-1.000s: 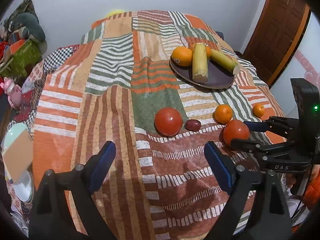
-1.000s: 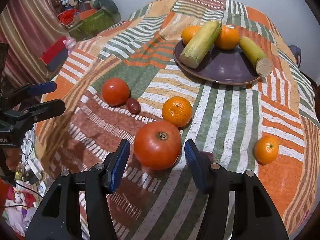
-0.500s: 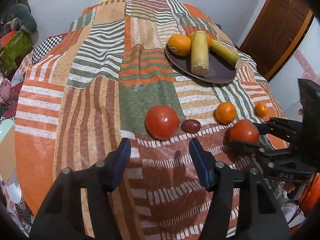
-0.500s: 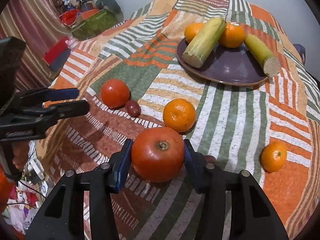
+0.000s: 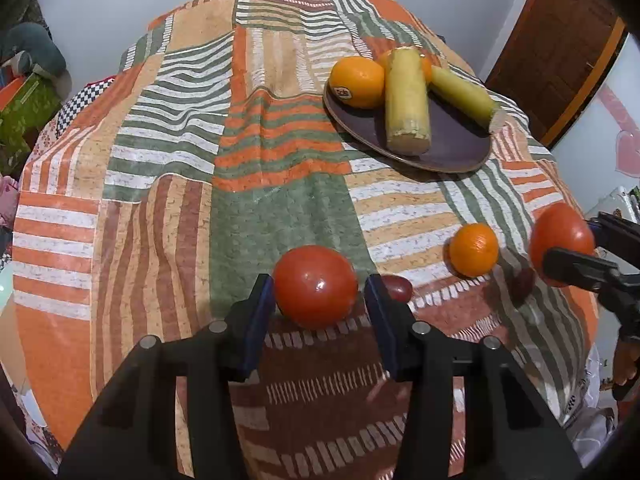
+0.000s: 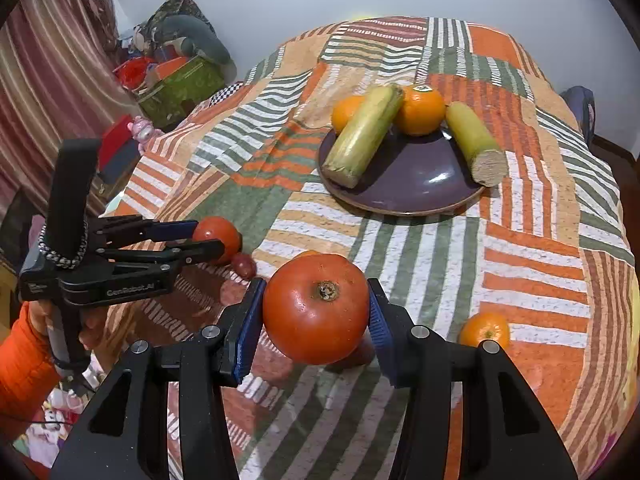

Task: Organize fruits
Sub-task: 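Lift both red tomatoes and carry them toward the purple plate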

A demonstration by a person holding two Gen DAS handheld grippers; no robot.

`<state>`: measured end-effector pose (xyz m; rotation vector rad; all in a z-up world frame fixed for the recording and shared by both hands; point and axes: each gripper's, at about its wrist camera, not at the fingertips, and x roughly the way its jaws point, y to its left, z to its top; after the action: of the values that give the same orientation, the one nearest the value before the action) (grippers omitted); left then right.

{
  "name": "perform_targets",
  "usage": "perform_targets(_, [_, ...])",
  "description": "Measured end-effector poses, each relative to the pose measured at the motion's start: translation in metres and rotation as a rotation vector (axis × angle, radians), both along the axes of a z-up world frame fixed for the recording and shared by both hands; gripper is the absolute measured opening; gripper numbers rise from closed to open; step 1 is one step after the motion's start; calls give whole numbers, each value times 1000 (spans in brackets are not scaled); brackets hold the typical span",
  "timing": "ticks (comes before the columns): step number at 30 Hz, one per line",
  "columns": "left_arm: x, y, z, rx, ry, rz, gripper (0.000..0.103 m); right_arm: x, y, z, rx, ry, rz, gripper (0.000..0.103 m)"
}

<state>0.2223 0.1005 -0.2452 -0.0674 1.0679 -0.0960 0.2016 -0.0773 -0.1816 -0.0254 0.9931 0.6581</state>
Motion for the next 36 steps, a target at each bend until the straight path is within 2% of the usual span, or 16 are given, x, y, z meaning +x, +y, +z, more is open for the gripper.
perform_targets(13, [12, -3, -3, 10, 15, 9, 45, 14, -18, -2, 20, 4, -34, 46])
perform_targets(23, [20, -19, 27, -27, -46, -12, 45, 32, -35, 6, 33, -32, -61, 46])
perform_targets(36, [58, -65, 57, -54, -123, -103, 45, 56, -52, 20, 47, -88, -80, 46])
